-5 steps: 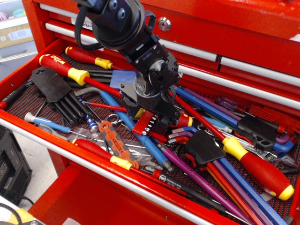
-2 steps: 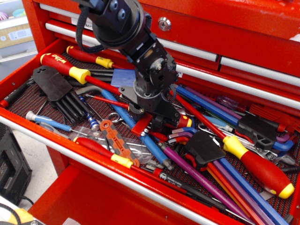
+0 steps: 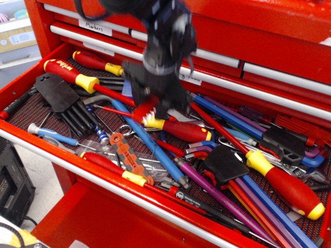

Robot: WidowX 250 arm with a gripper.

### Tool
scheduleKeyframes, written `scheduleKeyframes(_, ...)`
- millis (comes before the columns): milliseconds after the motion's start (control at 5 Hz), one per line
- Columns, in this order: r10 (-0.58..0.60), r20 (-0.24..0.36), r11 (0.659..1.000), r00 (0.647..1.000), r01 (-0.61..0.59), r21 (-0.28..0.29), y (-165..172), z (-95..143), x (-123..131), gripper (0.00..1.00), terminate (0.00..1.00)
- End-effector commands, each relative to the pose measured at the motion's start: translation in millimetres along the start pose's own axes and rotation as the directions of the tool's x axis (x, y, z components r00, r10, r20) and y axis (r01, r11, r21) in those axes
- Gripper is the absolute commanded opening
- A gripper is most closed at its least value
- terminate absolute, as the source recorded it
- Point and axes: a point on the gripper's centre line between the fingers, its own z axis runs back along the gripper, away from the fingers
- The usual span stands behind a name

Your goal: Pick up bit holder

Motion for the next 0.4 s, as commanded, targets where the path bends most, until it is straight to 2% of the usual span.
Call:
scheduleKeyframes(0,-0.032,-0.067,0.998,0.997,0.036,0.057,30,94,20,0.0,0.0)
scheduleKeyframes(200,-0.025,-0.062,0.994,0.998,0.031,0.101,28,129,17,0.0,1.0)
